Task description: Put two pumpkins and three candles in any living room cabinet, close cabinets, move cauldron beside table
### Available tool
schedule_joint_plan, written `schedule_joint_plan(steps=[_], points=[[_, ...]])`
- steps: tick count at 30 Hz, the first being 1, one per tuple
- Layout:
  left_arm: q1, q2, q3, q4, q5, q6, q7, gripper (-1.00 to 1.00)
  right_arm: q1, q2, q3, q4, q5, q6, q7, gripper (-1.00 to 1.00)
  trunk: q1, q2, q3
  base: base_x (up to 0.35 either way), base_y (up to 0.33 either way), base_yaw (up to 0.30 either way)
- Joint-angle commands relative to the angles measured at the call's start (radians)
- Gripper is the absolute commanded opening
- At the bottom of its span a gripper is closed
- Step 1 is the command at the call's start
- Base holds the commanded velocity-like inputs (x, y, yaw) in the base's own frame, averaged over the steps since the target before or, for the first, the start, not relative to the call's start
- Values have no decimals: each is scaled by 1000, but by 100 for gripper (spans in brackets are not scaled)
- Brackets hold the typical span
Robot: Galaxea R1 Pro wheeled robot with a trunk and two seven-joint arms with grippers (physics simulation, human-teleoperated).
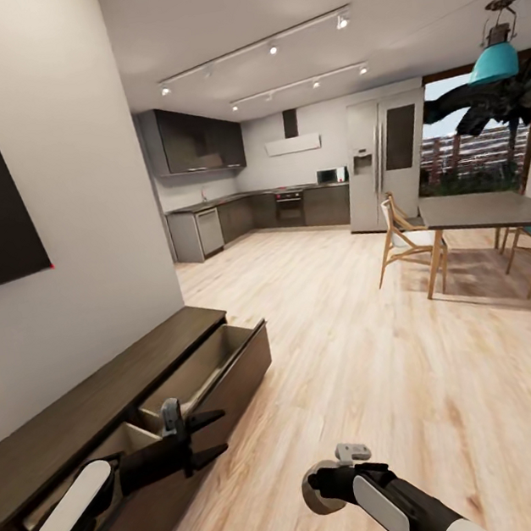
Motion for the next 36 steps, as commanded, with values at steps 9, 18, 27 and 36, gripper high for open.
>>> schedule_joint_plan(steps=[9,18,27,36], points=[[-1,1,-2,0,-10,0,-9,100,-1,0,6,-2,-11,1,-9,-100,0,-1,4,1,0,-276],[-1,1,-2,0,-13,-1,-9,100,-1,0,6,-3,-11,1,-10,-100,0,-1,6,201,-60,-131],[-1,0,-2,0,-13,0,-9,100,-1,0,5,-2,-11,1,-7,-100,0,-1,13,295,-175,-141],[-1,0,-2,0,-13,0,-9,100,-1,0,5,-2,-11,2,-6,-100,0,-1,20,292,-166,-253]])
